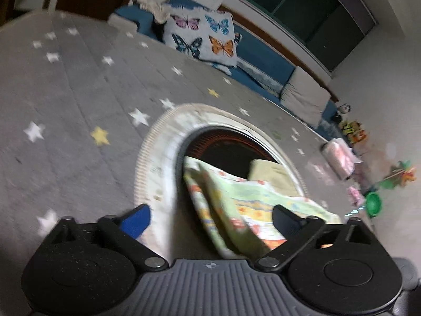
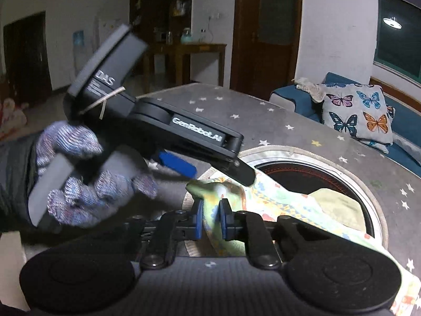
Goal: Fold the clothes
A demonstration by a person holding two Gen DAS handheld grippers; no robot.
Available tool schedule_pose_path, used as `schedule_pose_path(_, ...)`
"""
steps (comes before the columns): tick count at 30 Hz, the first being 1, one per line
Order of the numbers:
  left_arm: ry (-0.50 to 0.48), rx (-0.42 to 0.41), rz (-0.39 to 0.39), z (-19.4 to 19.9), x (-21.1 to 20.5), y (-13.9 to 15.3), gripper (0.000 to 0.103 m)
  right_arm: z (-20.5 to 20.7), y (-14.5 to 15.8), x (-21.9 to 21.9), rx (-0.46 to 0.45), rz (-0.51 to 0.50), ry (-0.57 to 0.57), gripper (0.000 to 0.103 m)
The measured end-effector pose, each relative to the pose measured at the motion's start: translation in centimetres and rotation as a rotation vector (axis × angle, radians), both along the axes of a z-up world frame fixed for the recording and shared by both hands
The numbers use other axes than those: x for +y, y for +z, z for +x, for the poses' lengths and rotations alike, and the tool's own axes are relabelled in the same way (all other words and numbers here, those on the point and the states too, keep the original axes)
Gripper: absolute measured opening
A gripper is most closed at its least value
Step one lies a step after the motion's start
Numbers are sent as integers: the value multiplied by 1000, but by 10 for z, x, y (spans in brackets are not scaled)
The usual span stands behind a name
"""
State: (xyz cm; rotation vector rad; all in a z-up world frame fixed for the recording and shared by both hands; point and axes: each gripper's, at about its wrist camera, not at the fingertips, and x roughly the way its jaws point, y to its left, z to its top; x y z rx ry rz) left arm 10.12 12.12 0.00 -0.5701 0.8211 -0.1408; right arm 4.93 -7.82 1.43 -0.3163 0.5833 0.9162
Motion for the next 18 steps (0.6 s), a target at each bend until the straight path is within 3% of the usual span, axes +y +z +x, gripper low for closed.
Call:
schedule_pose_path(2, -12, 18, -35, 4, -6, -3, 80, -2, 0, -3, 5, 11, 4, 12)
schedule_pose_path(6, -11, 59, -82, 9, -12, -12, 30, -6, -1, -8, 12, 29, 6, 12)
schedule_pose_path(7, -10, 60, -75, 9, -12, -13, 25, -5, -1, -11, 16, 33, 4, 12)
schedule_pose_path(10, -6, 64, -52, 8, -14, -16, 15, -4, 1, -24, 32, 55, -21, 17)
schedule_pose_path(16, -6, 58, -6, 8, -17, -17, 15, 18, -4, -77, 35, 36, -206, 19)
schedule_pose_path(18, -8, 53, 7, 7, -18, -16, 15, 37, -12, -101, 31, 9, -314, 31)
